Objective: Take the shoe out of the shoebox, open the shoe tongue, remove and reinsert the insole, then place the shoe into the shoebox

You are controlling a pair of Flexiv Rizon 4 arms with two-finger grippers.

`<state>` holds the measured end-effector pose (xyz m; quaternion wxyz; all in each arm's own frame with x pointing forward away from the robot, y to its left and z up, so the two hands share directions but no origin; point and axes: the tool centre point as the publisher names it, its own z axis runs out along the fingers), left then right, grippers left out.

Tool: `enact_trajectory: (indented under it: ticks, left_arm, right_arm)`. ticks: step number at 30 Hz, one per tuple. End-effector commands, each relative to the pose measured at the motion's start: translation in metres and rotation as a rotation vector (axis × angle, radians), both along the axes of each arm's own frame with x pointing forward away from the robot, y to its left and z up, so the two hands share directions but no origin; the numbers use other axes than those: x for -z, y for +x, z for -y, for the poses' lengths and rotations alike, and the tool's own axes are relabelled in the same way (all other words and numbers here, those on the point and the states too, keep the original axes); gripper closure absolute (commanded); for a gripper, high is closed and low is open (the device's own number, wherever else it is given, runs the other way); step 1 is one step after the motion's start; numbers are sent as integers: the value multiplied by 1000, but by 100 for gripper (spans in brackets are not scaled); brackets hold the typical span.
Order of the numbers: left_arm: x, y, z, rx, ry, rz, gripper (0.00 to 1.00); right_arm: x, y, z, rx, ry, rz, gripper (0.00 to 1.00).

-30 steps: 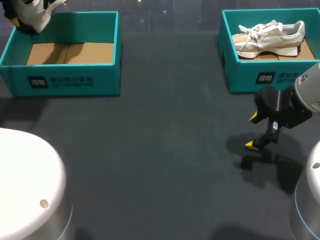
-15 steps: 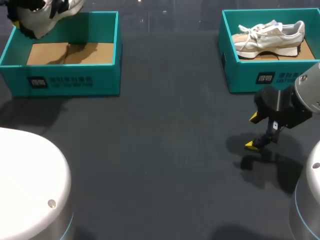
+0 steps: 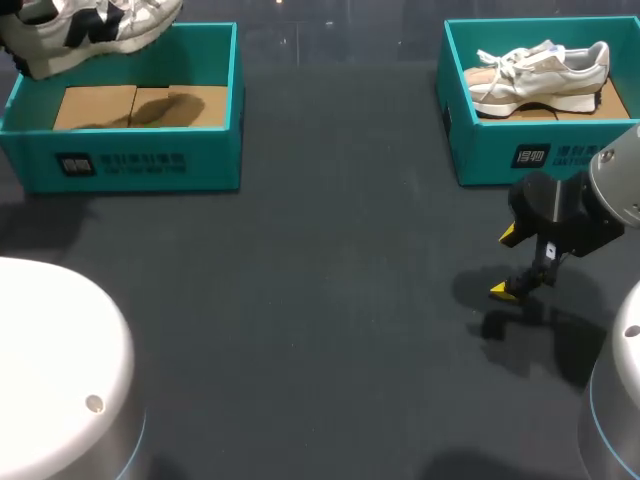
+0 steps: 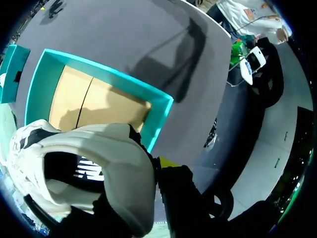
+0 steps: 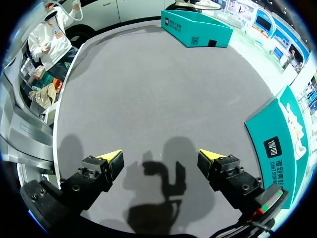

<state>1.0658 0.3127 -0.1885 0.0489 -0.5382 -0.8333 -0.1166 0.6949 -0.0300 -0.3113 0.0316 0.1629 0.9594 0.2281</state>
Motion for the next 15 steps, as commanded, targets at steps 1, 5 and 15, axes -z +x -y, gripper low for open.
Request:
enact_trajectory:
  ticks: [1,5,15]
  left_arm:
    - [-2,-2,2,-2,6,4,100]
    - [2,5,-2,87,-18,-26,100]
    - [6,6,-14,274,54,-10,100]
  right_arm:
    - [0,-1,0,0,0,1,0]
    - [0,-1,0,0,0,1,0]
    - [0,-1,0,0,0,1,0]
